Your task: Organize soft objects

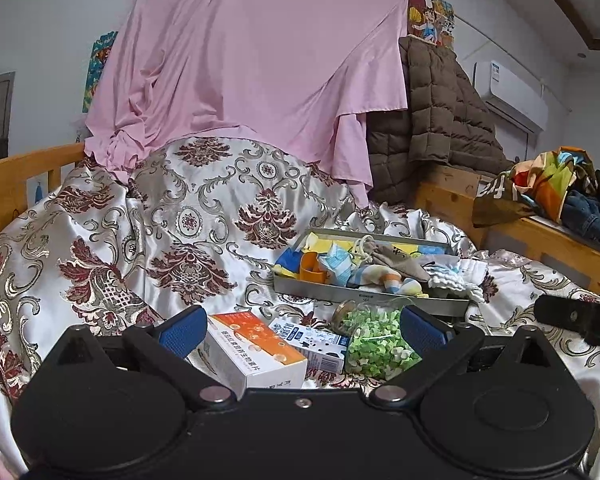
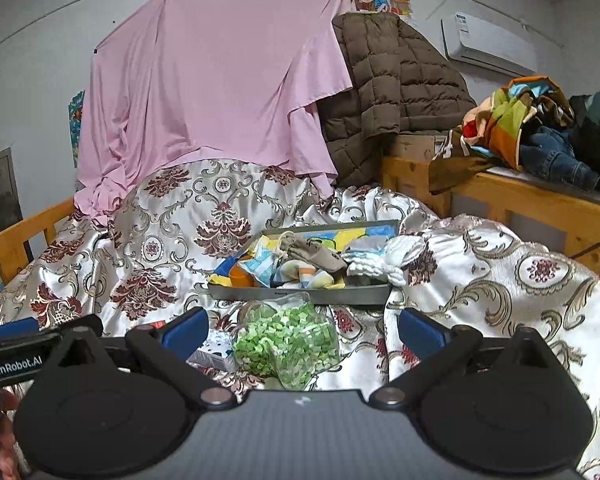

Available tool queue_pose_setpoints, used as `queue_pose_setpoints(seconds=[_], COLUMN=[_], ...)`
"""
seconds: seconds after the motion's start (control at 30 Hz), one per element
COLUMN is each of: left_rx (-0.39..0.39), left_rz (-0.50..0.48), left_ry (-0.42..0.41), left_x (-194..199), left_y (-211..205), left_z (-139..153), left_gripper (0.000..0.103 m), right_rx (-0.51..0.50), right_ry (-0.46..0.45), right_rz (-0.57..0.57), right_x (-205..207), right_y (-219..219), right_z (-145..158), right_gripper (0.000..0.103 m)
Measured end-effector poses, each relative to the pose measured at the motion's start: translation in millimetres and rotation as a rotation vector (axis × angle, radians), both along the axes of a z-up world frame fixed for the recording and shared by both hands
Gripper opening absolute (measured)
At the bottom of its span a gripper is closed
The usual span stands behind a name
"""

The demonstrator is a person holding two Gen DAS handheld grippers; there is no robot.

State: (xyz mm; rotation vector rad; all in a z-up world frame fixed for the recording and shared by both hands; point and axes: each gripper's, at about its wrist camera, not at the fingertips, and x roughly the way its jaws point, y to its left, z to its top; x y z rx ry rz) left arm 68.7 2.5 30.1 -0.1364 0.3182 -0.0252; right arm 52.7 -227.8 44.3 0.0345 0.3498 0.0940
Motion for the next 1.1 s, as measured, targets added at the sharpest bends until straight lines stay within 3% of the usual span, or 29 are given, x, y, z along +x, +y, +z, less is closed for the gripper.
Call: queue_pose_setpoints(seconds=[0.2,0.43,1.1], left_rx=[-0.006,0.002,0.063], left_rz=[0.015,0.008,0.036], left_ry=[0.002,0.068,0.071], left_x=[-1.5,0.3,-3.9], left_y=[0.3,-2.7,-10.7], left_z=[-7.5,-27.6,-43.7], left_gripper=[0.102,0.102,0.102], right_rx=[0.002,-0.007,-0.024], right_ry=[0.010,0.031,0.066], right_rz=[-0.008,-0.024,-0.042], right_x=[0.6,1.4,-6.8], right_y=[2.5,1.9,5.5], right_z=[-15.0,-32.6,-54.0], right_gripper=[0.103,0.103,0.103])
